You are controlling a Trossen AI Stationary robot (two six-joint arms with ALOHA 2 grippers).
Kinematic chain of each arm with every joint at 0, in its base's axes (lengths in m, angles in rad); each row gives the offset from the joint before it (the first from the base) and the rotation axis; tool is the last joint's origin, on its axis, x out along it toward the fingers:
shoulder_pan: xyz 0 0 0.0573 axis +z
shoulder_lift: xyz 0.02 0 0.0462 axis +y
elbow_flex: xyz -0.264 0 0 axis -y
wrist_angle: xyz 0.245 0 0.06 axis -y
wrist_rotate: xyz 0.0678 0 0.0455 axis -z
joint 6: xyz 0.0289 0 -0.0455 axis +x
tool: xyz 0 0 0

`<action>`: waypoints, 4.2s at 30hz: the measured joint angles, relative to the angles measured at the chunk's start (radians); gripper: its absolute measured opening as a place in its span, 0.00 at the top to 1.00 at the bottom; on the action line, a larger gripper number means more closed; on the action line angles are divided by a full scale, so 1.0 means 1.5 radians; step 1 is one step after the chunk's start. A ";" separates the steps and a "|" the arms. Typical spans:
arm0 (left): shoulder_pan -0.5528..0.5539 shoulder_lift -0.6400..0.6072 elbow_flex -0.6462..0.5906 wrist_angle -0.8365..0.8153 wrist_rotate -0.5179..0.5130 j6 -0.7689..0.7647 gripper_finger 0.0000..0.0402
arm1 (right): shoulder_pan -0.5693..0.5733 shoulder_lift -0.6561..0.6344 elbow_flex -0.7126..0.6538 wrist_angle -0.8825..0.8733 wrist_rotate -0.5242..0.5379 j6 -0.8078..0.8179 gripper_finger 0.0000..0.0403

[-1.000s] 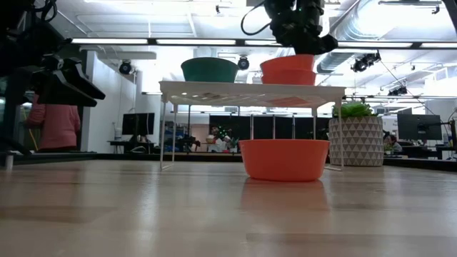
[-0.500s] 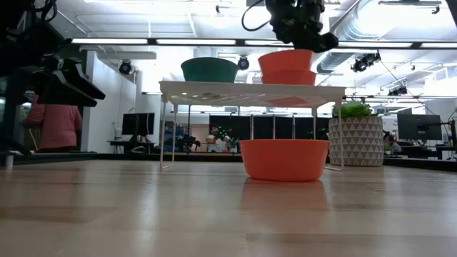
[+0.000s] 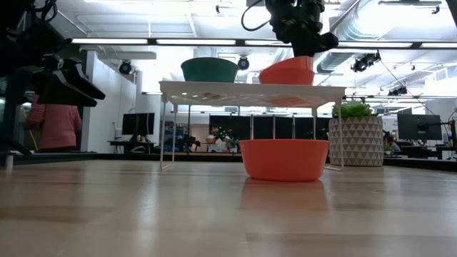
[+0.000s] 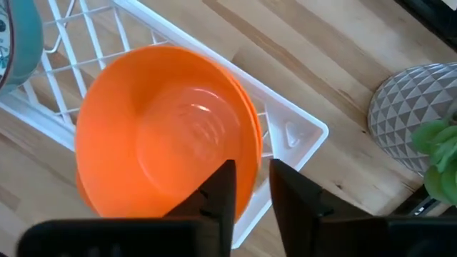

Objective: Pick & Place Mini bowls
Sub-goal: Stack the right orange bowl on top of the other other orange bowl on the shelf, then stack the orange bowl on top of the other orange bowls on the shelf

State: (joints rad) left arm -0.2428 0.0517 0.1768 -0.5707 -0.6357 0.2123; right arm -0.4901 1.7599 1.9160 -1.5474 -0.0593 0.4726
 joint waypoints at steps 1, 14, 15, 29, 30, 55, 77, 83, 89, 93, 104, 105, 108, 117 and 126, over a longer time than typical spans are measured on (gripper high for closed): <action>0.000 0.000 0.000 0.000 0.000 0.000 0.42 | 0.000 0.000 0.000 0.000 0.001 0.001 0.80; 0.000 0.000 0.000 0.000 0.000 0.000 0.42 | 0.008 0.000 0.000 0.002 0.036 0.031 0.61; 0.000 0.000 0.000 0.000 0.000 0.000 0.42 | 0.009 0.000 0.000 -0.002 0.036 0.033 0.62; 0.000 0.000 0.000 0.000 0.000 0.000 0.42 | 0.017 0.001 -0.050 0.002 0.016 0.036 0.84; 0.000 0.000 0.000 0.000 0.000 0.000 0.42 | 0.018 0.001 -0.050 0.008 0.016 0.035 0.86; 0.000 0.000 0.000 0.000 0.000 0.000 0.42 | 0.018 0.000 -0.092 0.093 0.001 0.028 0.96; 0.000 0.000 0.000 0.000 0.000 0.000 0.42 | 0.060 -0.081 -0.082 0.105 0.082 0.029 0.59; 0.000 0.000 0.000 0.000 0.000 0.000 0.42 | 0.136 -0.101 -0.082 0.058 0.074 0.011 0.54; 0.000 0.000 0.000 0.000 0.000 0.000 0.42 | 0.236 -0.103 -0.083 0.052 0.071 -0.044 0.53; 0.000 0.000 0.000 0.000 0.000 0.000 0.42 | 0.303 -0.102 -0.087 0.047 0.075 -0.075 0.53; 0.000 0.000 0.000 0.000 0.000 0.000 0.42 | 0.466 -0.060 -0.088 0.060 0.087 -0.164 0.53; 0.000 0.000 0.000 0.000 0.000 0.000 0.42 | 0.480 -0.052 -0.088 0.065 0.091 -0.175 0.53; 0.000 0.000 0.000 0.000 0.000 0.000 0.42 | 0.515 -0.023 -0.088 0.085 0.097 -0.225 0.53; 0.000 0.000 0.000 0.000 0.000 0.000 0.42 | 0.550 0.059 -0.088 0.166 0.095 -0.286 0.55; 0.000 0.000 0.000 0.000 0.000 0.000 0.42 | 0.548 0.150 -0.088 0.278 0.070 -0.264 0.56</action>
State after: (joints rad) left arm -0.2426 0.0519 0.1768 -0.5705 -0.6357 0.2123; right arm 0.3321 1.9851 1.7836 -1.1306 0.0453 0.0772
